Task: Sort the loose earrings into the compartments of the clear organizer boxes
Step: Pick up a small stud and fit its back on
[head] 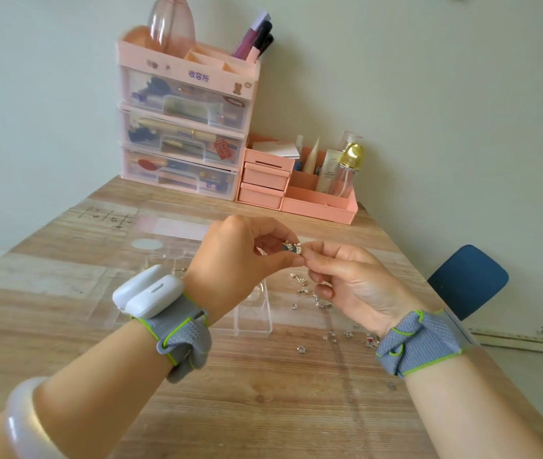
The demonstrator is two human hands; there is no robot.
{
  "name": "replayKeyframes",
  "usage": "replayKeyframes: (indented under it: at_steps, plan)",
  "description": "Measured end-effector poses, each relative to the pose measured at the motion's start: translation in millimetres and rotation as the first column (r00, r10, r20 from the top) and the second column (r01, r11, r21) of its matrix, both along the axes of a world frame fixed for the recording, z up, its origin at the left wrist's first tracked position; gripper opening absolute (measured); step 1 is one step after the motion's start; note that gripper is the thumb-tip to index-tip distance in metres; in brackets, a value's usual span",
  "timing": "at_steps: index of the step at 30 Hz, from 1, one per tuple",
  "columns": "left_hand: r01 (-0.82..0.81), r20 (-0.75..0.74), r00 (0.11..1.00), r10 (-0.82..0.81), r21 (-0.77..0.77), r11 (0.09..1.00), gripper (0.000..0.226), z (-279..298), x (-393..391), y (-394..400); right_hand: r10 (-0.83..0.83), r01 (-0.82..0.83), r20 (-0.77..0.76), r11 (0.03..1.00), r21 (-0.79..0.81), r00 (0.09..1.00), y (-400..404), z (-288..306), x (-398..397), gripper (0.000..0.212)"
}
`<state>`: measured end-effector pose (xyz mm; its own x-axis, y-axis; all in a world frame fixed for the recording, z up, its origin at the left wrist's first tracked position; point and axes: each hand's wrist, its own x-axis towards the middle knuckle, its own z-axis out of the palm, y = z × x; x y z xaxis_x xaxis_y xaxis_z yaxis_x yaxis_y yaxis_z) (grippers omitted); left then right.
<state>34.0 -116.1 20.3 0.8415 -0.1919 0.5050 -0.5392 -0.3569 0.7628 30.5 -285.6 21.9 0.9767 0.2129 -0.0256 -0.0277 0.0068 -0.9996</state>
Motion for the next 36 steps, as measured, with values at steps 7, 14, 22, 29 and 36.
replayKeyframes:
  at_steps: [7, 14, 22, 29, 36]
  plan:
    - [-0.101, -0.029, 0.994, 0.101, 0.017, 0.995, 0.013, -2, -7, 37, -0.003, 0.002, -0.013, 0.993, -0.122, 1.000, 32, 4, 1, 0.023]
    - [-0.253, -0.102, 0.960, 0.260, 0.073, 0.965, 0.009, 7, 3, 106, -0.017, 0.019, 0.023, 0.996, -0.088, 1.000, 45, 7, 3, 0.017]
    - [-0.330, -0.050, 0.902, 0.429, 0.561, 0.759, 0.009, -8, 6, 135, -0.001, 0.003, 0.015, 0.994, -0.111, 1.000, 49, 6, 2, 0.021]
    - [-0.308, -0.058, 0.894, 0.444, 0.640, 0.703, 0.008, -10, 9, 131, -0.022, 0.024, 0.013, 0.990, -0.142, 1.000, 46, 6, 0, 0.019]
    - [-0.289, -0.100, 0.881, 0.463, 0.660, 0.693, 0.018, -8, 11, 129, -0.035, 0.037, 0.018, 0.987, -0.154, 0.999, 43, 7, -3, 0.019]
